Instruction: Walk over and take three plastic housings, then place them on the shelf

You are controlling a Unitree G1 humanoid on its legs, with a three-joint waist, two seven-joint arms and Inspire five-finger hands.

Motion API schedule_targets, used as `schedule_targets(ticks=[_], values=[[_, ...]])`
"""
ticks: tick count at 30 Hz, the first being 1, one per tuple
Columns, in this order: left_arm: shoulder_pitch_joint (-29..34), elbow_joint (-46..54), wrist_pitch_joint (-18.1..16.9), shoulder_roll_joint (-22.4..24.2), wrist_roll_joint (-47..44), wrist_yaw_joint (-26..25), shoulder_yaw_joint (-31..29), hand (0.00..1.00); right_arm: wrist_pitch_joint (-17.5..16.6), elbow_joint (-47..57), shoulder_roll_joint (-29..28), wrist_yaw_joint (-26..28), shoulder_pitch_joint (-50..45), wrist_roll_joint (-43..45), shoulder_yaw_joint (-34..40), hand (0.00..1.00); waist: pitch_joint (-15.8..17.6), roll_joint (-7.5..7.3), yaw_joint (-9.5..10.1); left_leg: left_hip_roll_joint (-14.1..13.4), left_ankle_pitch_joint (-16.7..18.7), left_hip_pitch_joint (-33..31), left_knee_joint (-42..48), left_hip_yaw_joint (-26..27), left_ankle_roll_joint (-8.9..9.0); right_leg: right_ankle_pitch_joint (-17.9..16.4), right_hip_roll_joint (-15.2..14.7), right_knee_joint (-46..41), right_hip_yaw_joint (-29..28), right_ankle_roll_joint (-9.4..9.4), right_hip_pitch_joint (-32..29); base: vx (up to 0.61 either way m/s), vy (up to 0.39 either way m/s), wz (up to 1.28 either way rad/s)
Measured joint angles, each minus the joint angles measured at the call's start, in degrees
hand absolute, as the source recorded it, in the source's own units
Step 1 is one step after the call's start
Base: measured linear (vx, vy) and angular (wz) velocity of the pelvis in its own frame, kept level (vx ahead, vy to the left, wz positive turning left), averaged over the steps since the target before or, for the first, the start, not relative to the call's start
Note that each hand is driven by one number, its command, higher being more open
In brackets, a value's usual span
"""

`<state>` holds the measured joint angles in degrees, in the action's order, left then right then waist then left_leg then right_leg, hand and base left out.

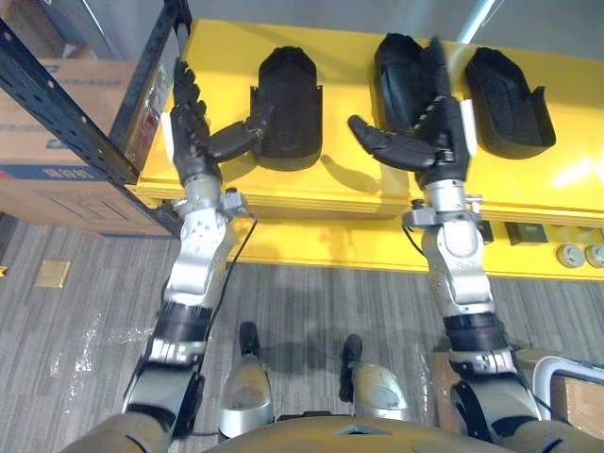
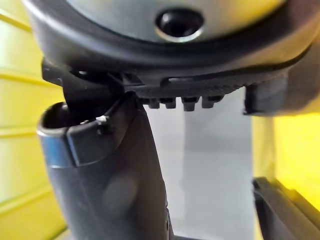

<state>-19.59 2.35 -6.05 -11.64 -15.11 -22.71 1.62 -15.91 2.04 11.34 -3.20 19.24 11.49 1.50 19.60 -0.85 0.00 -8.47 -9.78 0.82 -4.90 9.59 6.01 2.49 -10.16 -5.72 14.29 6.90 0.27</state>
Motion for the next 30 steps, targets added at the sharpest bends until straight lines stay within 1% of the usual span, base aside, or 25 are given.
schedule_targets(ticks=[1, 3, 4, 6, 9, 11, 14, 18, 21, 25, 29, 30], values=[[2.94, 1.69, -1.36, 0.73, -0.11, 1.26, -0.94, 1.00, -0.98, 1.72, 0.02, -0.06, -2.53, 0.00, 0.90, 1.00, -1.43, 0.76, -0.11, -0.01, 0.17, 0.02, -0.01, 0.00, 0.06, -0.03, 0.02, 0.38, 0.17, 0.04, 0.23, 0.05, -0.014, 0.02], [6.29, 4.24, -2.05, 1.34, -0.22, 2.92, -1.79, 1.00, -1.42, 3.38, 0.02, -0.12, -5.61, 0.00, 2.16, 1.00, -2.66, 1.59, -0.16, -0.03, 0.41, 0.67, -0.04, 0.03, 0.19, -0.02, 0.09, 1.16, 0.33, 0.06, 1.27, 0.04, -0.015, 0.01], [9.50, 6.55, -3.35, 2.01, -0.32, 4.79, -2.18, 1.00, -2.02, 3.54, 0.01, -0.23, -8.38, 0.11, 3.32, 1.00, -4.30, 2.20, -0.27, -0.02, 0.74, 1.10, -0.15, 0.11, 0.23, 0.05, 0.14, 1.99, 0.49, 0.13, 2.07, 0.04, -0.015, -0.01], [11.80, 8.61, -4.29, 2.33, -0.50, 6.82, -2.14, 1.00, -2.02, 3.54, -0.10, -0.47, -10.86, 0.20, 4.36, 1.00, -5.35, 2.57, -0.26, -0.02, 1.11, 1.80, -0.17, 0.22, 0.47, 0.05, 0.17, 2.64, 0.61, 0.17, 3.07, 0.02, -0.007, 0.00], [15.51, 12.18, -5.23, 2.31, -0.30, 10.72, -2.14, 1.00, -2.03, 3.67, -0.30, -1.21, -15.38, 0.20, 4.82, 1.00, -7.87, 3.22, -0.43, -0.06, 1.31, 1.87, -0.18, 0.50, 0.40, 0.27, 0.30, 3.87, 0.75, 0.58, 3.62, 0.01, -0.003, -0.02], [17.85, 13.43, -5.23, 2.30, 0.54, 13.88, -2.14, 1.00, -2.02, 5.49, -0.55, -1.94, -18.84, 0.07, 4.61, 1.00, -8.41, 3.70, -0.47, -0.04, 1.69, 2.77, -0.18, 0.99, 0.46, 0.54, 0.31, 4.80, 0.70, 0.83, 4.72, 0.02, -0.006, -0.08], [21.95, 13.42, -5.12, 2.27, 2.24, 16.88, -2.29, 1.00, -2.02, 7.38, -1.97, -3.13, -21.60, 0.22, 4.74, 1.00, -9.54, 3.88, -0.70, -0.10, 2.10, 3.64, -0.18, 1.64, 0.61, 0.60, 0.37, 5.00, 0.20, 0.86, 5.18, 0.03, -0.004, -0.11], [25.67, 12.46, -4.87, 2.19, 3.19, 18.41, -2.71, 1.00, -2.04, 7.62, -3.39, -3.28, -24.31, 1.84, 4.74, 1.00, -11.16, 3.75, -1.29, -0.06, 2.42, 3.77, -0.18, 2.62, 0.70, 1.08, 0.40, 6.06, -0.61, 1.23, 5.20, 0.02, 0.000, -0.12], [26.95, 10.56, -4.81, 2.04, 8.37, 17.84, -3.35, 1.00, -2.39, 7.62, -3.48, -0.60, -26.54, 4.78, 4.76, 1.00, -11.33, 3.77, -1.63, -0.06, 2.59, 3.73, -0.18, 3.01, 0.77, 1.57, 0.47, 7.00, -0.75, 0.94, 5.30, 0.01, 0.002, -0.07], [27.03, 8.41, -4.74, 2.00, 8.99, 17.21, -3.36, 1.00, -4.02, 8.12, -3.22, 3.31, -27.53, 4.75, 4.08, 1.00, -11.39, 3.87, -1.77, -0.07, 2.74, 3.31, -0.18, 3.41, 0.80, 2.34, 0.62, 8.47, -1.00, 0.93, 5.32, 0.00, -0.003, -0.06], [26.92, 8.30, -4.75, 1.18, 8.99, 16.91, -2.76, 1.00, -5.13, 12.07, -1.40, 4.08, -27.30, 4.55, 1.04, 1.00, -11.53, 4.20, -1.75, -0.01, 2.45, 0.28, -0.16, 2.33, 0.93, 2.99, 0.67, 8.95, -0.02, 0.81, 3.20, -0.01, -0.005, 0.13], [26.88, 8.22, -4.75, 0.65, 9.02, 16.64, -2.24, 1.00, -5.86, 12.42, -0.69, 3.96, -26.95, 4.54, -0.28, 1.00, -11.50, 4.22, -1.68, 0.00, 2.15, -0.54, -0.13, 1.98, 0.80, 3.12, 0.69, 8.94, 0.30, 0.74, 2.55, 0.00, -0.007, 0.21]])
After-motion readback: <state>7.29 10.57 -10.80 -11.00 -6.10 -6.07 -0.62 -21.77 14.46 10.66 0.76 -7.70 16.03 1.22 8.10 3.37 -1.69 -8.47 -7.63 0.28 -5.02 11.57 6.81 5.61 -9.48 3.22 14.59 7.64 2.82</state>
